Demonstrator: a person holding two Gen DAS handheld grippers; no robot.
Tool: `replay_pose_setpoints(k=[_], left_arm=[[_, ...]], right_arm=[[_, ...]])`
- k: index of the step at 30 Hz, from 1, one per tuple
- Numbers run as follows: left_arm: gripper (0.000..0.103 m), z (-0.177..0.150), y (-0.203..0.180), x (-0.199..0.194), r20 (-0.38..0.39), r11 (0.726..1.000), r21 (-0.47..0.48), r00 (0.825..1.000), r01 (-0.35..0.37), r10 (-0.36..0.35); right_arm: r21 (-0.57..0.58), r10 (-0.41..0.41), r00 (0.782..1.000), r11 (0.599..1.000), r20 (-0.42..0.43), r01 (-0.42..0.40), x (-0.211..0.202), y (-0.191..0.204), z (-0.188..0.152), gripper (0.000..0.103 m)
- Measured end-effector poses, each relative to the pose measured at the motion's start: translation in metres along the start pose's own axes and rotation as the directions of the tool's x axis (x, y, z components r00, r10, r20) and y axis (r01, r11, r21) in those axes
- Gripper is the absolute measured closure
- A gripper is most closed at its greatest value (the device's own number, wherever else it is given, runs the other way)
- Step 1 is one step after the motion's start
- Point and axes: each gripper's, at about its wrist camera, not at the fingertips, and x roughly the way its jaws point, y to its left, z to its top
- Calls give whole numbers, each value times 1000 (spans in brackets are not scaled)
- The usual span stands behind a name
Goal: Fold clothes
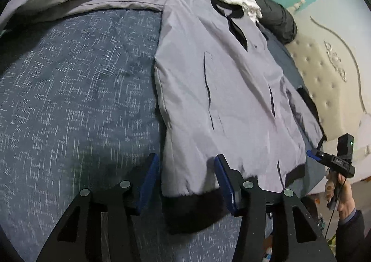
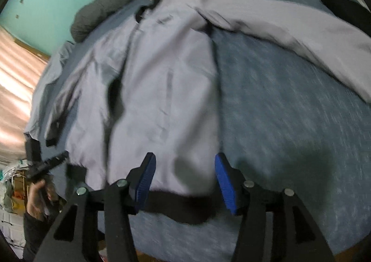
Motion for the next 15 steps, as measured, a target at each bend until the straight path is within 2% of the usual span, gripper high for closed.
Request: replay_pose_setpoints(k=[3,8,11,13,14,15], left_arm=[[49,-6,-3,0,-28,1000,11,999,-20,20],[49,-15,-4,4,-70,999,18,997,-44,45],[62,-16,-8,8,-71,998,32,996,-55,57],[79,-16,-9,6,-65,998,35,996,-58,60],[81,-16,-11,4,-64,997,40,996,-60,62],[85,-16,-12,2,-62,997,46,996,-61,64]], right_arm=[[39,29,999,999,-27,-27,3,-16,-9,48],[33,86,995,996,-53,-85,9,-13,-14,41],[18,86,992,996,-92,-85,17,-11,-18,41],[20,93,991,996,-98,-92,20,-12,-20,42],[26,100,991,995,-93,-97,20,-14,-22,44],[32,106,990,994,-88,-103,20,-16,-23,61]])
